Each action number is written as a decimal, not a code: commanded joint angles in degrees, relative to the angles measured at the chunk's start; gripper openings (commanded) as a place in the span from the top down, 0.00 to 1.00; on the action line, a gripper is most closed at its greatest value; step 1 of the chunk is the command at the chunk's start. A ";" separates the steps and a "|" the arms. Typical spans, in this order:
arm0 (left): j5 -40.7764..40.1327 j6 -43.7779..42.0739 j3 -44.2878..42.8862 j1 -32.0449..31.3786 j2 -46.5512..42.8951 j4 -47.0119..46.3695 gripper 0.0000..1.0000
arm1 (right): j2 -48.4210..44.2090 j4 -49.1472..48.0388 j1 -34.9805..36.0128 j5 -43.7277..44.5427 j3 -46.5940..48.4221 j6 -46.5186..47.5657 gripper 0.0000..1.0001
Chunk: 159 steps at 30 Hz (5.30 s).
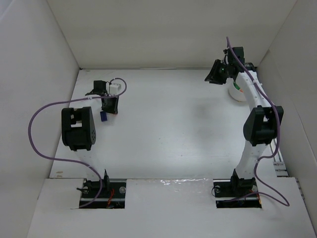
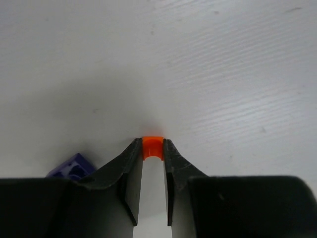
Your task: Sort the legos into containers by color
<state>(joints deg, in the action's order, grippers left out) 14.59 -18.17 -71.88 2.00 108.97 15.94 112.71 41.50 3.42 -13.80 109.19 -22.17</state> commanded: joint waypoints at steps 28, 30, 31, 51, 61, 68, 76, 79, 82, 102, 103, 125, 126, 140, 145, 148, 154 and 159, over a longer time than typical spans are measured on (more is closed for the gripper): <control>69.43 66.34 13.78 -2.17 -21.51 -51.98 0.98 | -22.44 -27.52 16.61 -32.34 -28.14 14.70 0.61; 69.43 67.03 13.78 -2.18 -22.22 -51.98 0.98 | -21.83 -29.98 18.27 -33.74 -28.85 14.70 0.61; 69.43 67.04 13.78 -2.18 -22.83 -51.98 0.98 | -21.83 -30.50 18.98 -33.75 -28.85 14.70 0.61; 68.56 69.50 15.36 -2.70 -25.30 -51.98 1.00 | -16.82 -30.42 32.52 -31.91 -21.38 29.46 0.51; 68.56 68.36 17.56 -3.76 -26.96 -51.98 1.00 | -17.34 -40.34 35.42 -27.34 -25.16 36.14 0.48; 68.56 67.83 18.09 -3.76 -26.44 -51.98 1.00 | -16.73 -42.45 37.09 -27.33 -25.68 38.70 0.47; 68.56 67.83 17.56 -3.76 -25.30 -51.98 1.00 | -16.11 -43.78 38.24 -26.63 -25.95 39.75 0.45; 68.56 67.83 17.56 -3.76 -25.30 -51.98 1.00 | -15.59 -43.78 38.77 -26.02 -25.43 39.75 0.45; 68.56 67.83 17.56 -4.29 -25.30 -51.98 1.00 | -15.06 -43.78 38.77 -26.01 -25.43 39.75 0.45; 67.41 67.30 18.09 -4.29 -24.77 -51.98 1.00 | -15.58 -43.78 39.82 -23.20 -23.84 38.70 0.53; 67.41 67.30 18.61 -4.29 -24.77 -51.98 1.00 | -15.59 -43.78 39.82 -23.20 -23.84 38.70 0.53; 66.27 61.26 17.56 -4.29 -23.54 -45.40 1.00 | -18.22 -43.78 39.82 -21.09 -23.84 38.70 0.53; 66.27 61.24 17.56 -4.29 -23.54 -44.69 1.00 | -18.22 -43.78 39.82 -21.09 -23.84 38.70 0.53; 65.74 60.10 15.98 -4.29 -23.53 -43.01 1.00 | -18.84 -43.78 40.35 -20.56 -24.46 38.18 0.47; 66.26 59.57 15.46 -4.29 -23.54 -43.01 1.00 | -18.84 -43.78 40.35 -19.42 -25.51 38.17 0.46; 66.27 59.57 15.45 -4.29 -24.07 -43.01 1.00 | -18.32 -43.78 40.35 -19.42 -25.51 38.17 0.45; 66.27 60.09 14.92 -4.29 -24.59 -43.01 1.00 | -17.79 -43.78 40.35 -19.42 -26.04 38.17 0.45; 66.27 60.62 14.92 -4.29 -24.59 -43.01 1.00 | -17.78 -43.78 40.88 -19.42 -26.57 38.17 0.45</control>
<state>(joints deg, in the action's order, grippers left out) 79.53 42.46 -54.48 -2.15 86.50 -25.61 96.12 0.84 43.33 -33.19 82.67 16.27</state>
